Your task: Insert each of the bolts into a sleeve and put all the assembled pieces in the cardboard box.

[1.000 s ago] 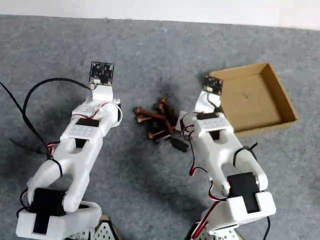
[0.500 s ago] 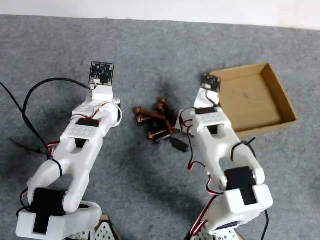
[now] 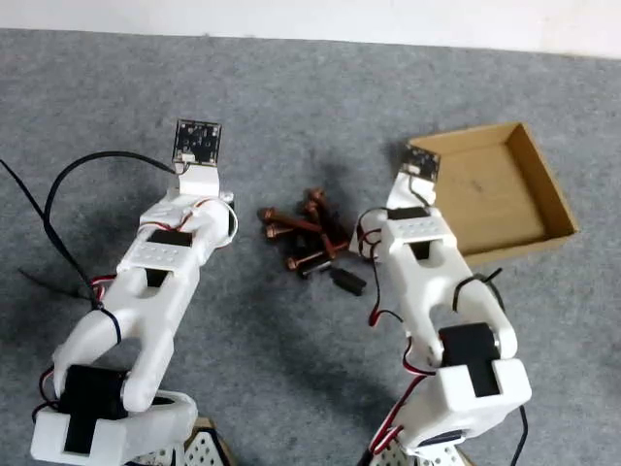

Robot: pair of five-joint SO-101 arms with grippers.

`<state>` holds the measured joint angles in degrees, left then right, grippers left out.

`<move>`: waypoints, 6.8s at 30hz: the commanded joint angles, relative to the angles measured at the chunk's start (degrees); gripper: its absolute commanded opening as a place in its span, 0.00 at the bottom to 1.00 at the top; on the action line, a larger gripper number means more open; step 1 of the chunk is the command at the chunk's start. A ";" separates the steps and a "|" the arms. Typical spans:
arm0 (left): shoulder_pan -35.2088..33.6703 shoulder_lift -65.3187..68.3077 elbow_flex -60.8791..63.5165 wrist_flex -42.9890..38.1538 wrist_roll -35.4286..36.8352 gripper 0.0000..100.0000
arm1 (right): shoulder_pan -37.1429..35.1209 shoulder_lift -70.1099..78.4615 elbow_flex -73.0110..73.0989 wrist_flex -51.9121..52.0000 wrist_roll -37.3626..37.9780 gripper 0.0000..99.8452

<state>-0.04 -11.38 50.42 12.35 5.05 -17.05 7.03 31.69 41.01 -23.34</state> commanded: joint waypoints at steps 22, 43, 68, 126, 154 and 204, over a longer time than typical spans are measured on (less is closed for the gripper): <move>6.37 -0.22 -3.12 -0.18 0.35 0.19 | -1.63 -22.73 13.32 -6.73 5.63 0.00; 10.86 17.19 -21.23 12.48 6.42 0.21 | -1.45 -24.57 14.64 -6.81 5.63 0.00; 13.85 17.80 -27.30 21.10 27.52 0.17 | -1.27 -24.31 14.90 -8.75 8.79 0.00; 15.69 36.18 -54.37 50.46 33.58 0.21 | -1.27 -24.04 14.90 -8.84 8.88 0.00; 13.85 36.97 -56.92 52.66 41.58 0.21 | -1.27 -24.04 14.90 -8.84 8.88 0.00; 12.79 49.10 -70.55 57.05 41.32 0.00 | -1.27 -24.04 14.90 -8.84 8.88 0.00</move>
<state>13.49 38.29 -18.33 68.97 46.20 -17.76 -14.68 47.08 34.07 -15.08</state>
